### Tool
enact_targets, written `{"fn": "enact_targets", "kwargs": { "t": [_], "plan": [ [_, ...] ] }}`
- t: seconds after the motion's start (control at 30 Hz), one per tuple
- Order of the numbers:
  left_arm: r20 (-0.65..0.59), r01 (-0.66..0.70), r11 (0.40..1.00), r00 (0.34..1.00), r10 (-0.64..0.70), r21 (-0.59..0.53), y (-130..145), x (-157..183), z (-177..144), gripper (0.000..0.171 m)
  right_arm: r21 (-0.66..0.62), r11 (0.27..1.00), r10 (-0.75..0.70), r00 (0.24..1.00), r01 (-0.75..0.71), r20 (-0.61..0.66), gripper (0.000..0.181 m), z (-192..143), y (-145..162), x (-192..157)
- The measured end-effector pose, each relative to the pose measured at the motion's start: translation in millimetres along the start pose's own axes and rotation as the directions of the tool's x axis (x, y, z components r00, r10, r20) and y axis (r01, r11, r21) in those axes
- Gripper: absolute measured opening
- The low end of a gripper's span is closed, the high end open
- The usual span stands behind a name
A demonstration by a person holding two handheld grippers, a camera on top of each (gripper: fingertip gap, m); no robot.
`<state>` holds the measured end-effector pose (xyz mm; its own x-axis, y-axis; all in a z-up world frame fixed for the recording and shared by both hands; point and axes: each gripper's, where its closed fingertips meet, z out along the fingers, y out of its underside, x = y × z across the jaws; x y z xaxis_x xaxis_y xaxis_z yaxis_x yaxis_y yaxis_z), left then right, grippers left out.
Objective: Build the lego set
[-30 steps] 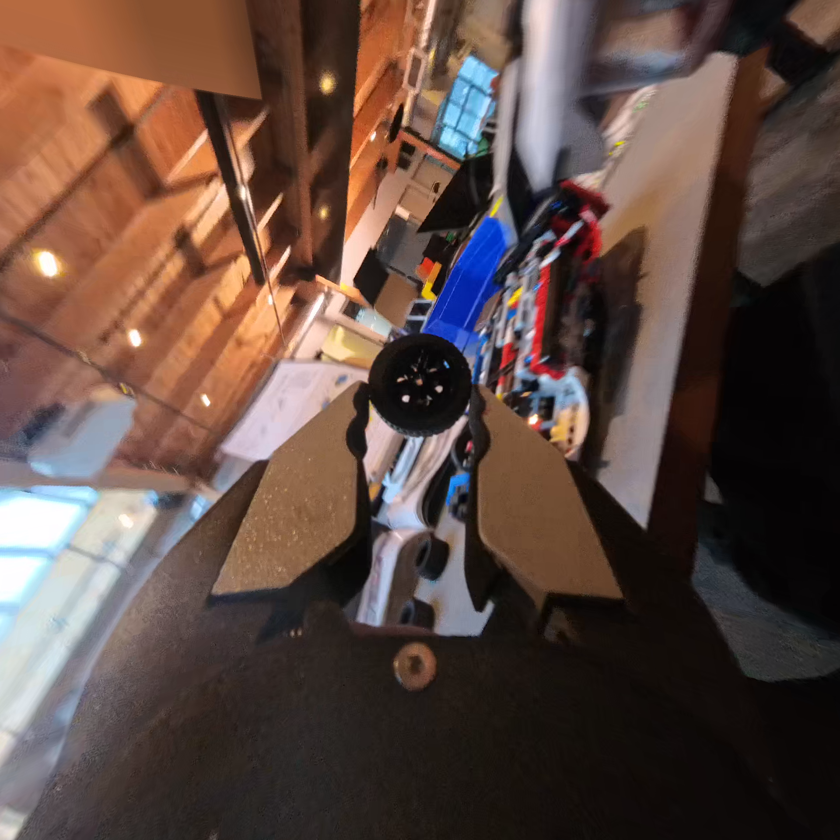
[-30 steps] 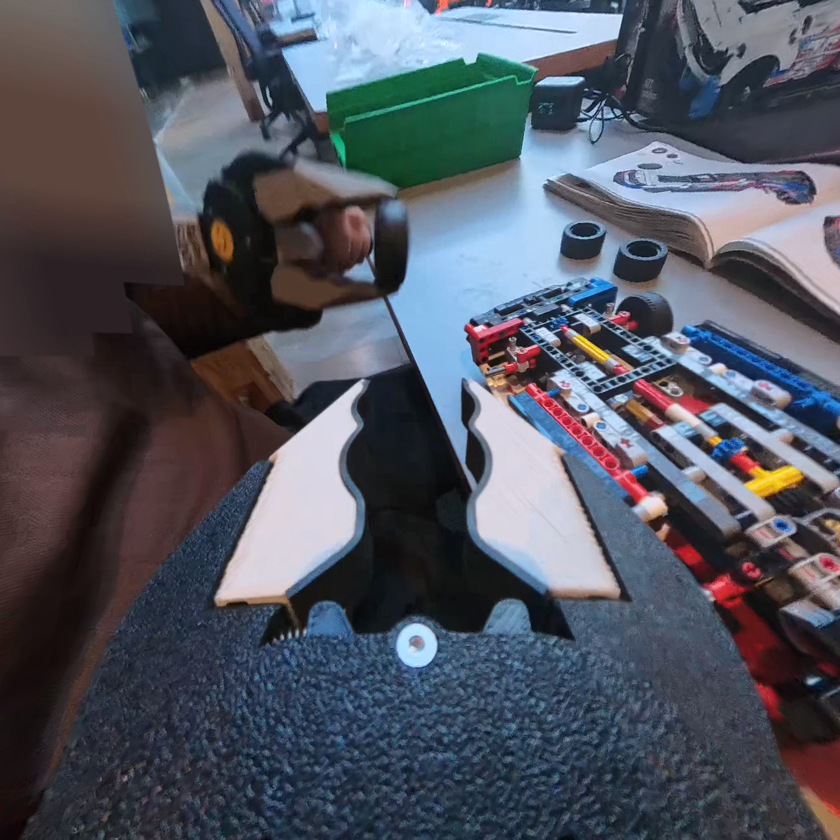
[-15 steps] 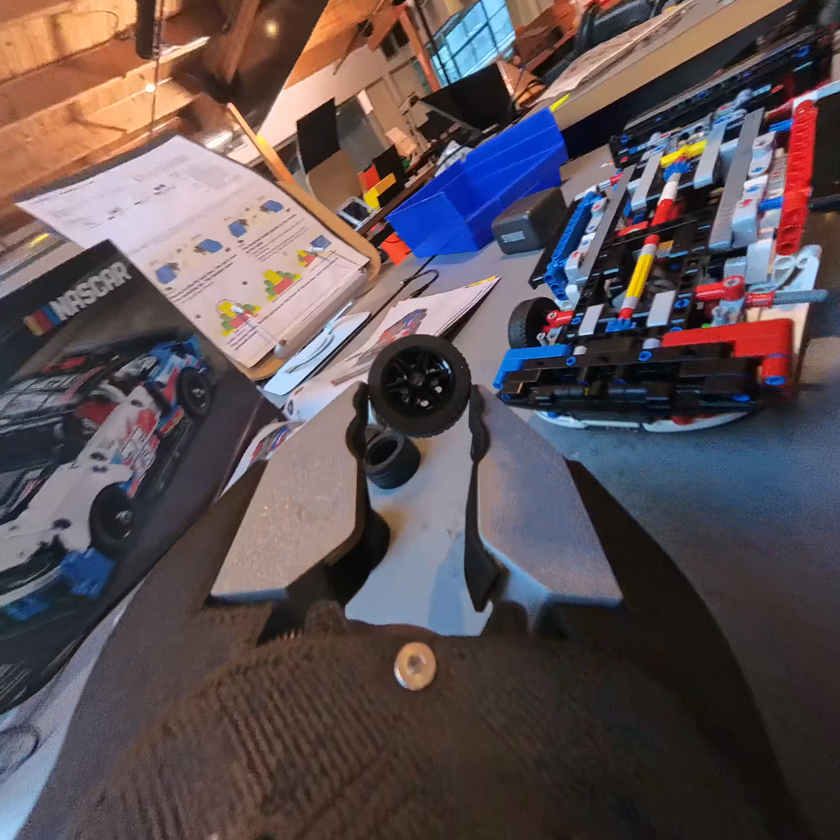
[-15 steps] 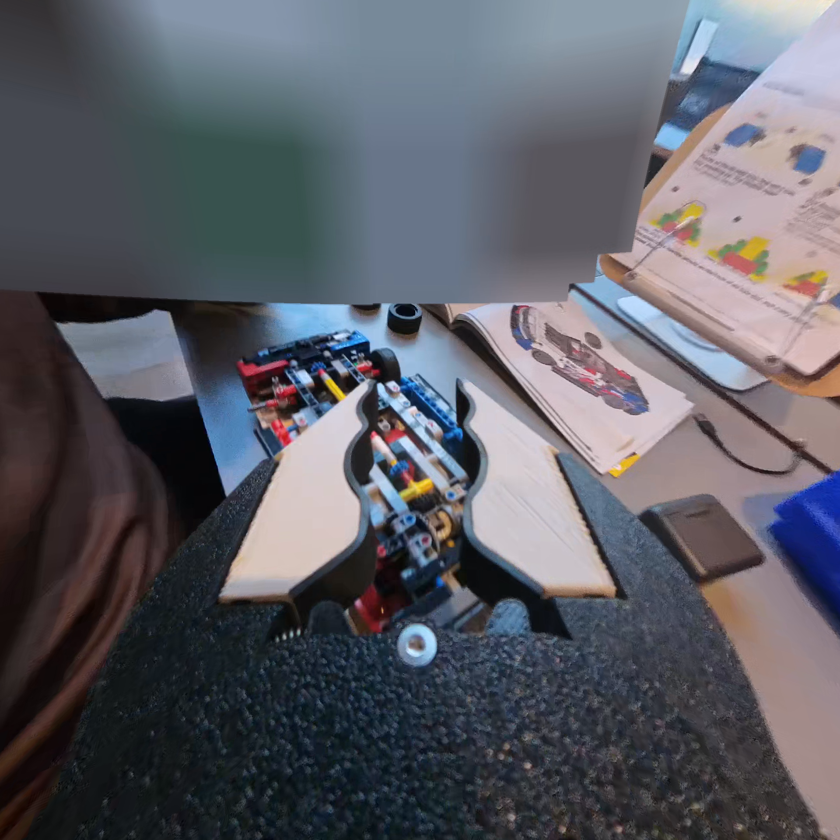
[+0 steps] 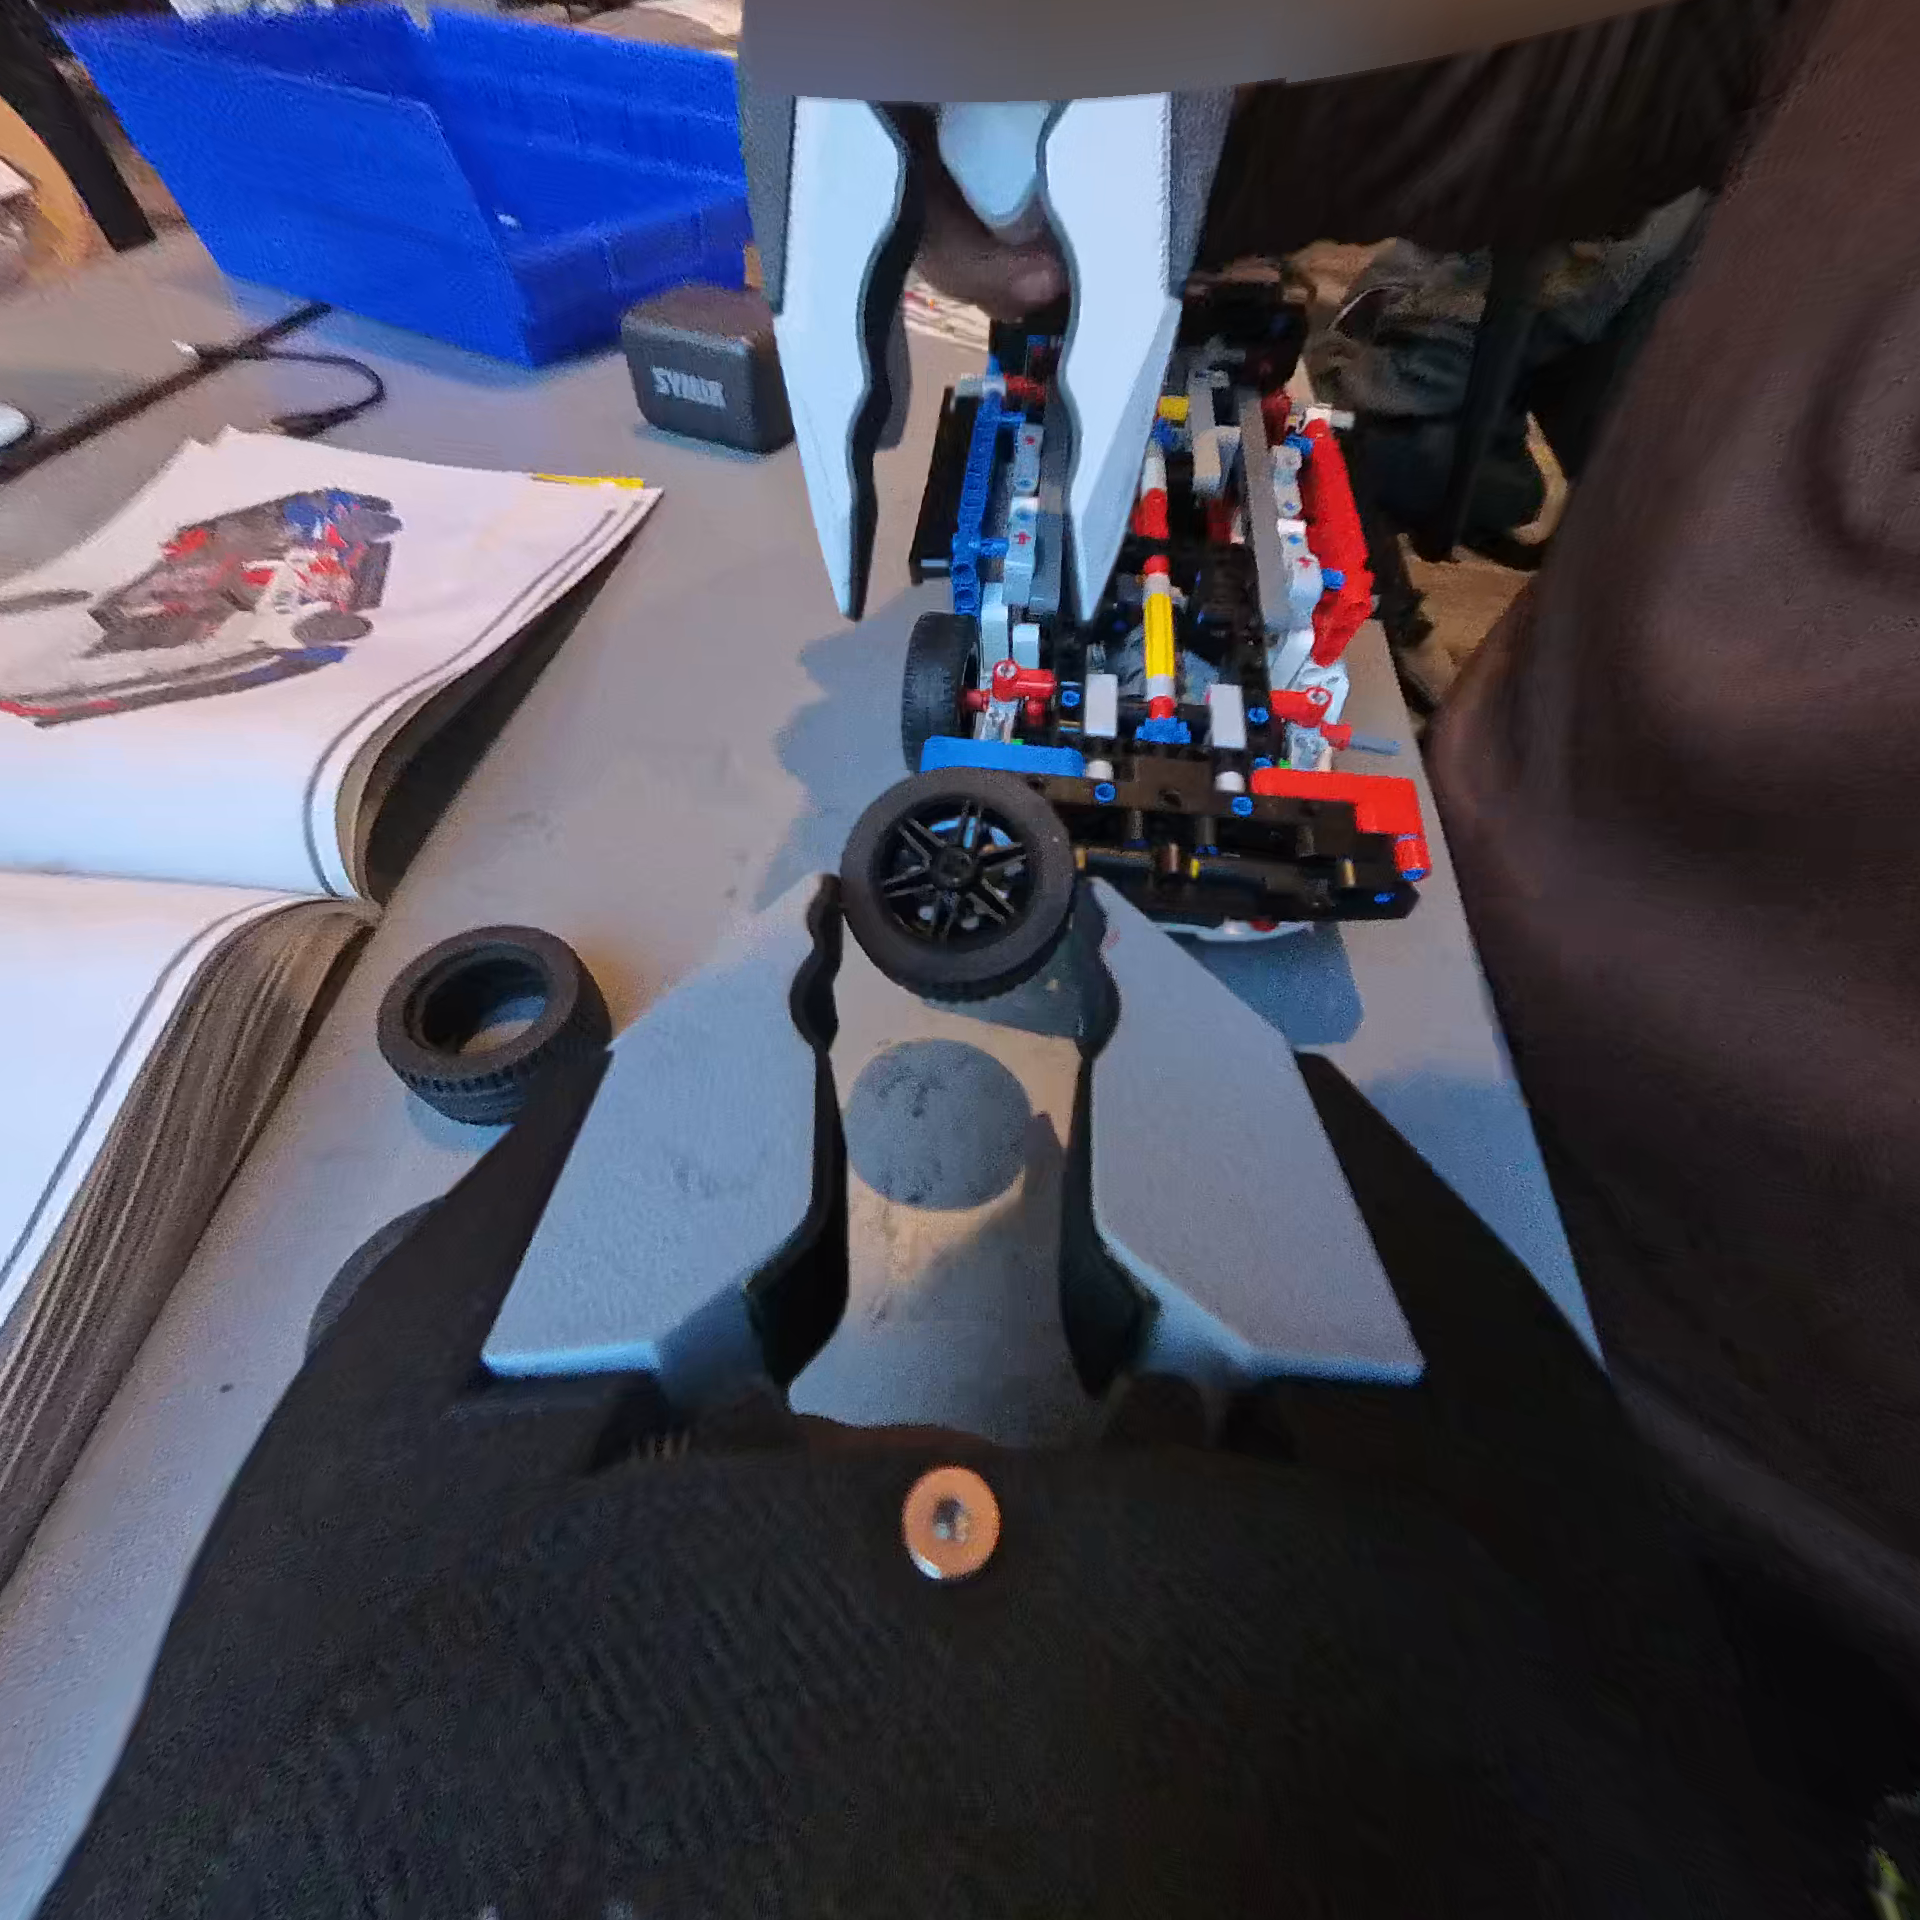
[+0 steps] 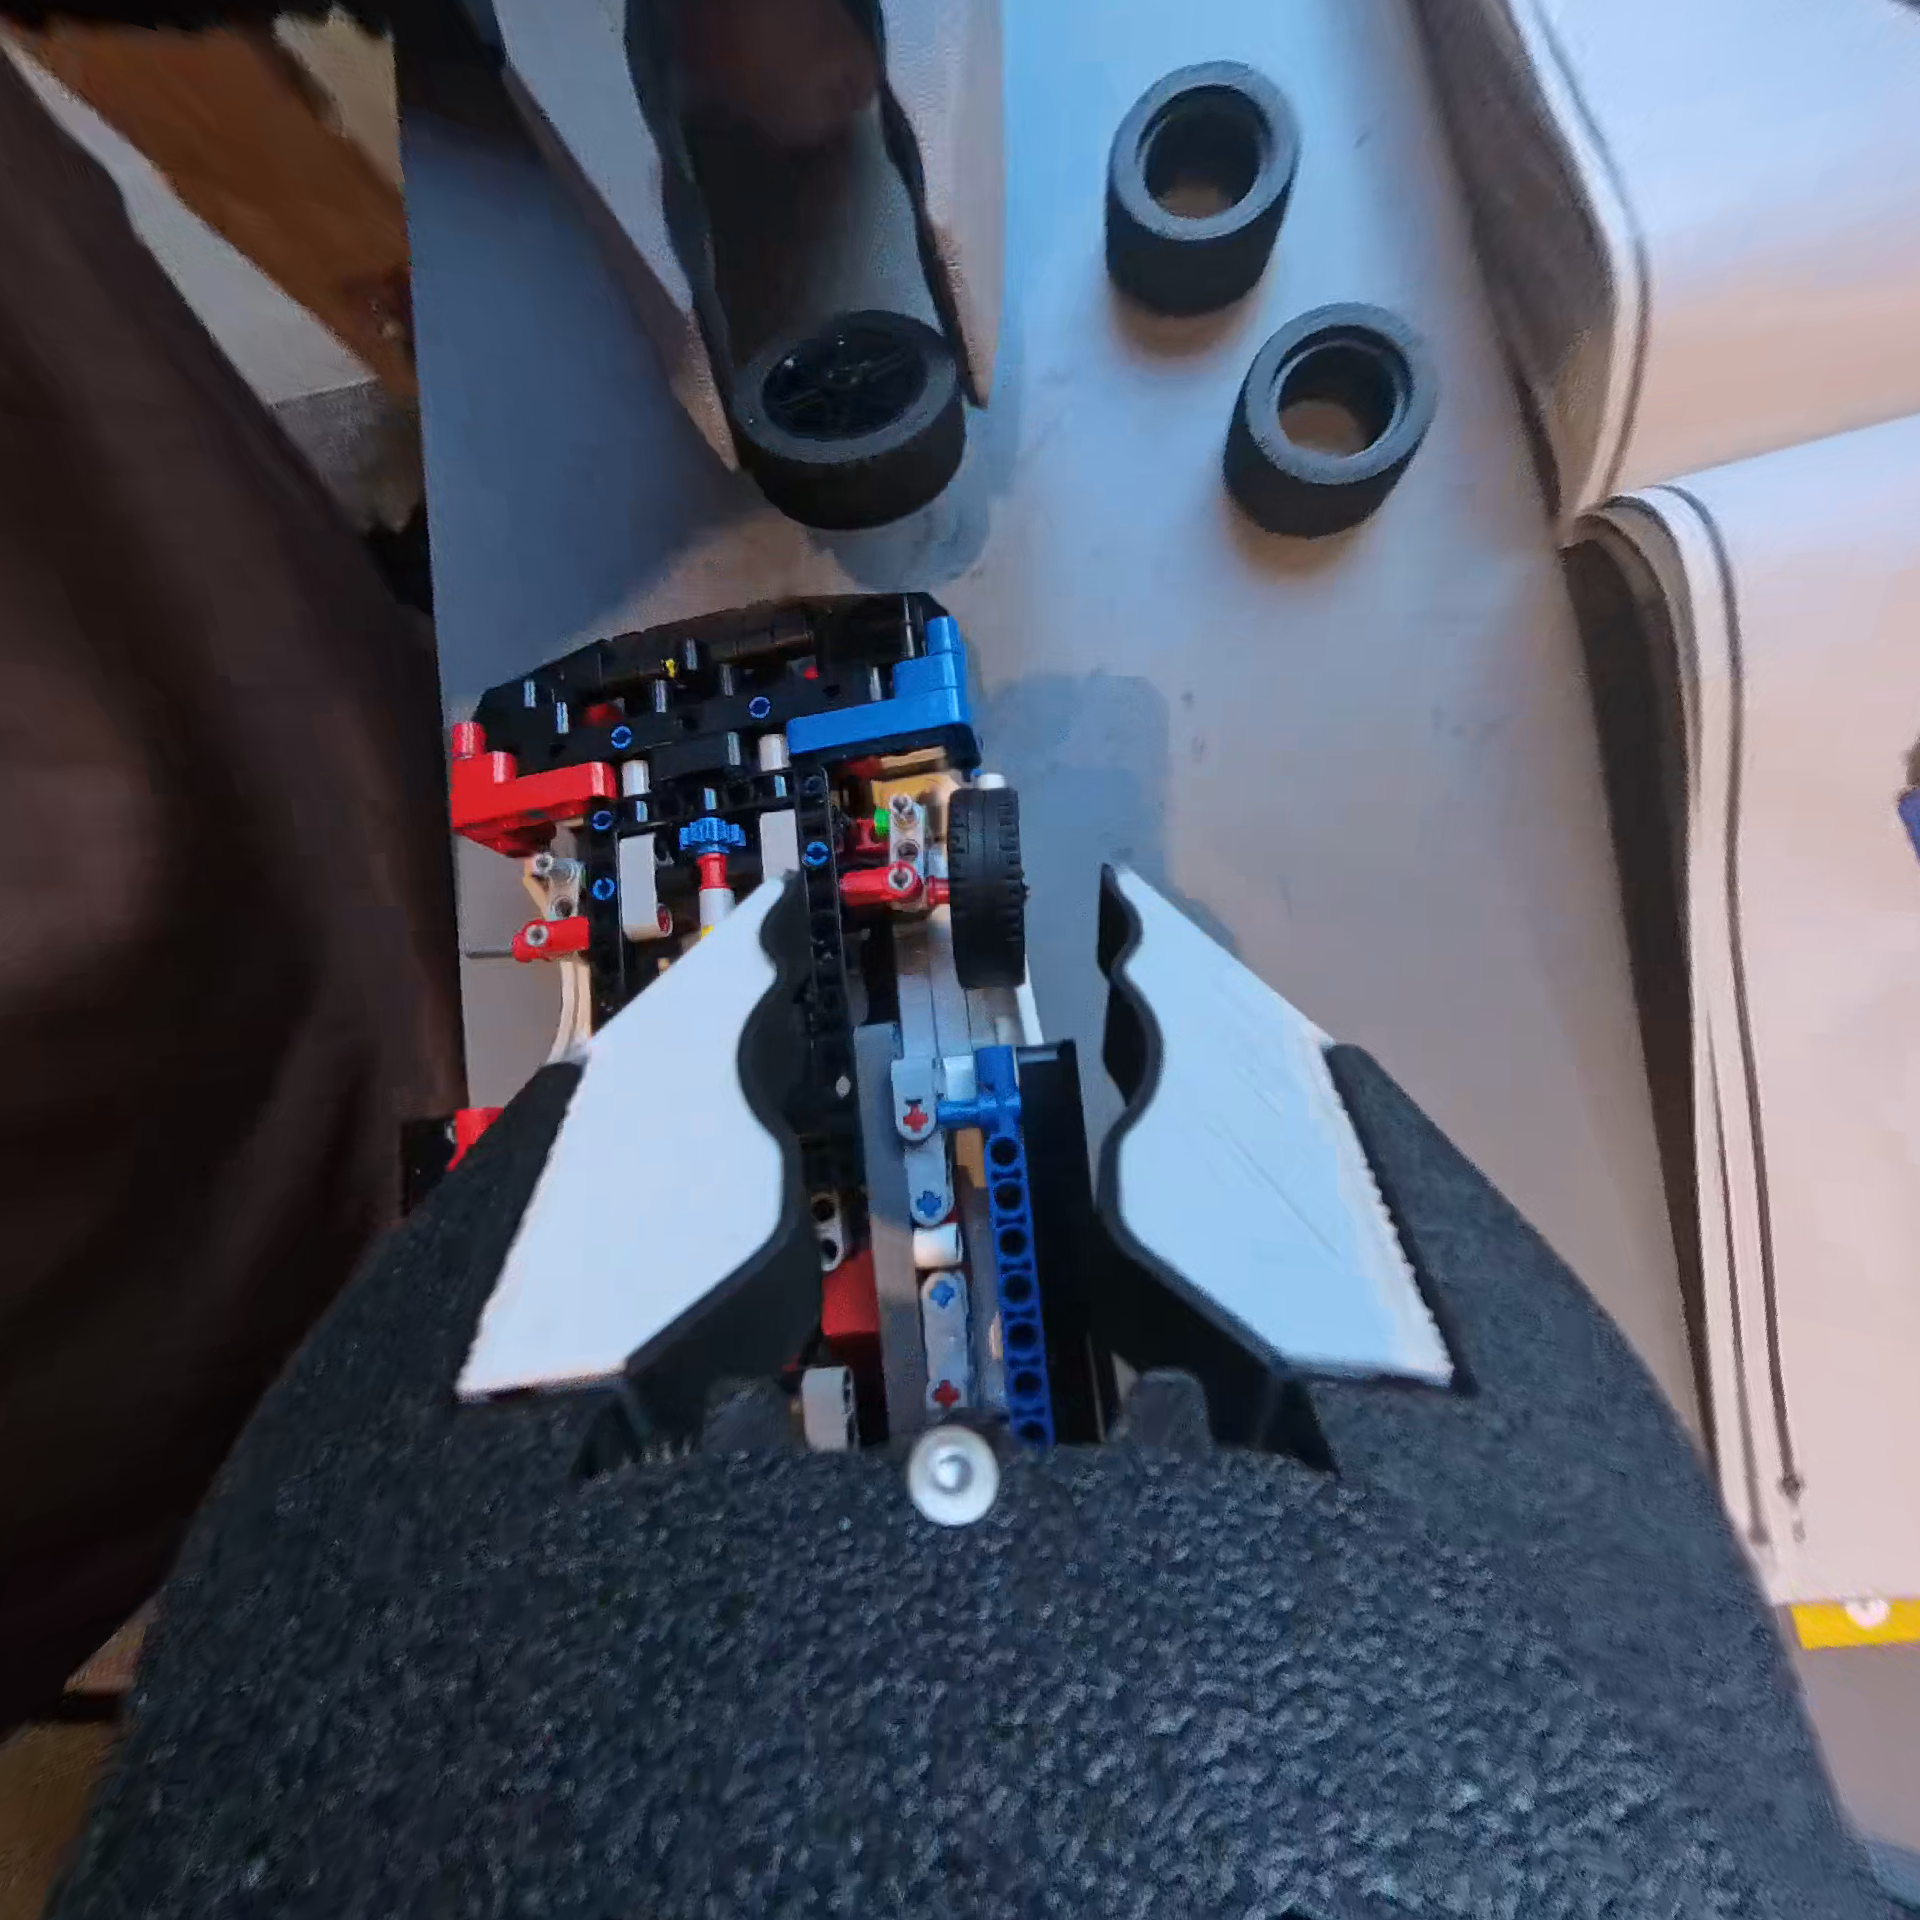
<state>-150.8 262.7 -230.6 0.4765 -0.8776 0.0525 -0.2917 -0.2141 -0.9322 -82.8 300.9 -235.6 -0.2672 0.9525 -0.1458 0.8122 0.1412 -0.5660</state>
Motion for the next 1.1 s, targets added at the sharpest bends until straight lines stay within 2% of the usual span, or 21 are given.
{"fn": "enact_targets", "kwargs": {
  "t": [0.07,0.13,0.23,0.3,0.57,0.67,0.83,0.93,1.03,1.1],
  "plan": [
    [-0.031,0.04,0.999,0.999,-0.04,0.008,-1.6,-3.7,0.0,0.041,-0.019,1.0,-0.009,0.997,0.011,0.077,0.04,3.1,0.1,-5.4],
    [-0.112,0.104,0.995,0.988,-0.103,0.007,-2.9,-3.1,0.3,0.041,-0.038,0.999,0.001,0.992,0.003,0.124,0.042,6.4,1.4,-5.8],
    [-0.158,0.155,0.988,0.976,-0.151,0.014,-6.5,-9.6,2.7,0.042,-0.091,0.996,0.023,0.98,-0.006,0.196,0.044,10.2,7.9,-6.7],
    [-0.179,0.171,0.985,0.969,-0.168,-0.001,-5.6,-11.3,4.5,0.041,-0.117,0.993,0.006,0.975,0.021,0.222,0.039,9.5,13.2,-8.0],
    [-0.32,0.163,0.978,0.927,-0.197,-0.13,4.4,3.5,17.5,0.041,-0.04,0.995,-0.078,0.941,0.096,0.33,0.035,6.8,15.2,-11.3],
    [-0.347,0.151,0.978,0.918,-0.192,-0.141,4.4,7.8,20.3,0.041,-0.042,0.987,-0.128,0.918,0.155,0.376,0.028,-2.0,18.1,-7.0],
    [-0.34,0.18,0.976,0.916,-0.212,-0.122,1.5,3.8,19.3,0.041,0.033,0.999,0.012,0.889,-0.03,0.457,0.018,-9.6,-6.9,20.8],
    [-0.333,0.159,0.981,0.924,-0.187,-0.11,1.2,5.1,18.4,0.041,0.013,1.0,0.017,0.853,-0.028,0.522,0.019,-4.5,-4.0,17.2],
    [-0.34,0.163,0.98,0.921,-0.192,-0.112,1.5,6.4,17.7,0.041,-0.033,0.999,0.008,0.841,0.012,0.541,0.03,4.5,5.1,10.5],
    [-0.342,0.177,0.979,0.918,-0.202,-0.105,0.3,5.2,16.8,0.041,-0.05,0.999,0.022,0.82,0.008,0.572,0.025,5.8,5.1,1.7]
  ]
}}
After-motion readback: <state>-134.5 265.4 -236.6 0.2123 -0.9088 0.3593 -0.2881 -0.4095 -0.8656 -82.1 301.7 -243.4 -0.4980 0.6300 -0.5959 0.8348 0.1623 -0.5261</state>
